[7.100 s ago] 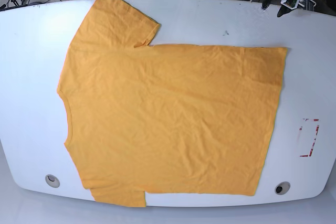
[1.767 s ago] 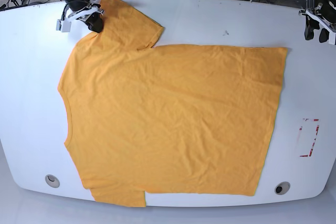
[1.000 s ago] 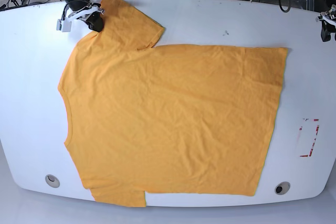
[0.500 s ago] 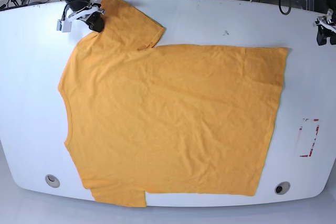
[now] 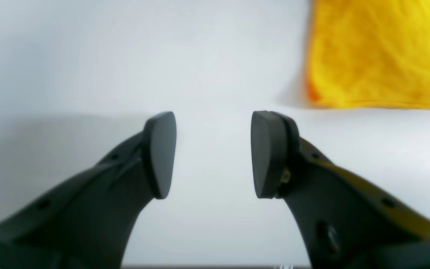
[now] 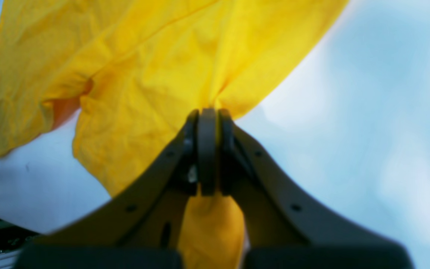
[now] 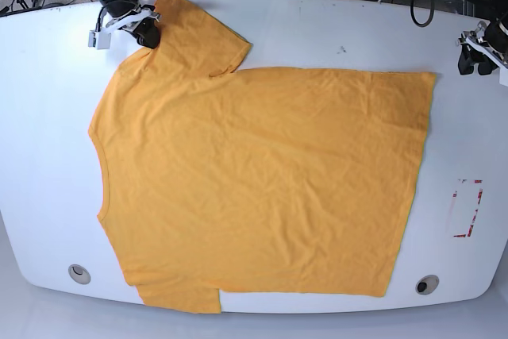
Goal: Fold the T-shirt properly
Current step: 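Lower the left gripper to the opposite shoulder corner of the shirt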
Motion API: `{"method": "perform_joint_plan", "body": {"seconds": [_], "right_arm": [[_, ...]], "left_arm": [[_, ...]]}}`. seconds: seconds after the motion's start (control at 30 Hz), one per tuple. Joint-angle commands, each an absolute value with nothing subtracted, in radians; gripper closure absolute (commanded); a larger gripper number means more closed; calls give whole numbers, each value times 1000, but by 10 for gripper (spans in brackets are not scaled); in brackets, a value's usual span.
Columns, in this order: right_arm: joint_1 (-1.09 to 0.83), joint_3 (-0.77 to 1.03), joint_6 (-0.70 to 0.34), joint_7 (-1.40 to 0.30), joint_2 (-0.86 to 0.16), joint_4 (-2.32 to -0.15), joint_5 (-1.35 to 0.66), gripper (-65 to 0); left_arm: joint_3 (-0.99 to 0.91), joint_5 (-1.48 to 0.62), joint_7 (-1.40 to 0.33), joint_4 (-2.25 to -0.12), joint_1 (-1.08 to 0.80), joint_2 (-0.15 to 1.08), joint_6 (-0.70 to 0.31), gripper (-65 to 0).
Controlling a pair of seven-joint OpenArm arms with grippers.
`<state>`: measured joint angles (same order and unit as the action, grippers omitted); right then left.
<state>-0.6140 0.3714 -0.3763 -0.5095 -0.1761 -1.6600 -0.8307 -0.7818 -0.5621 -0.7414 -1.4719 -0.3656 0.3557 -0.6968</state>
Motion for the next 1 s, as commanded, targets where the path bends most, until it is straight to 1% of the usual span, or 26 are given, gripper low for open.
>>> {"method": "perform_joint_plan", "body": {"seconds": [0.0, 0.13, 0.27, 0.53, 0.97], "right_arm": [[-627, 373, -377, -539, -180, -1667, -816, -6], [-627, 376, -379, -542, -181, -1666, -816, -6], [-623, 375, -377, -540, -180, -1663, -817, -6], [-623, 366, -377, -544, -181, -1670, -823, -10], [-617, 371, -376, -537, -180, -1669, -824, -10]], "left_arm": [[-796, -582, -723, -1477, -359, 382, -698, -297], [-811, -593, -731, -1465, -350, 383, -698, -303], [-854, -602, -777, -1435, -329, 384, -698, -322], [-892, -582, -805, -1372, -301, 389, -698, -308], [-844, -573, -789, -1334, -272, 375, -698, -312]]}}
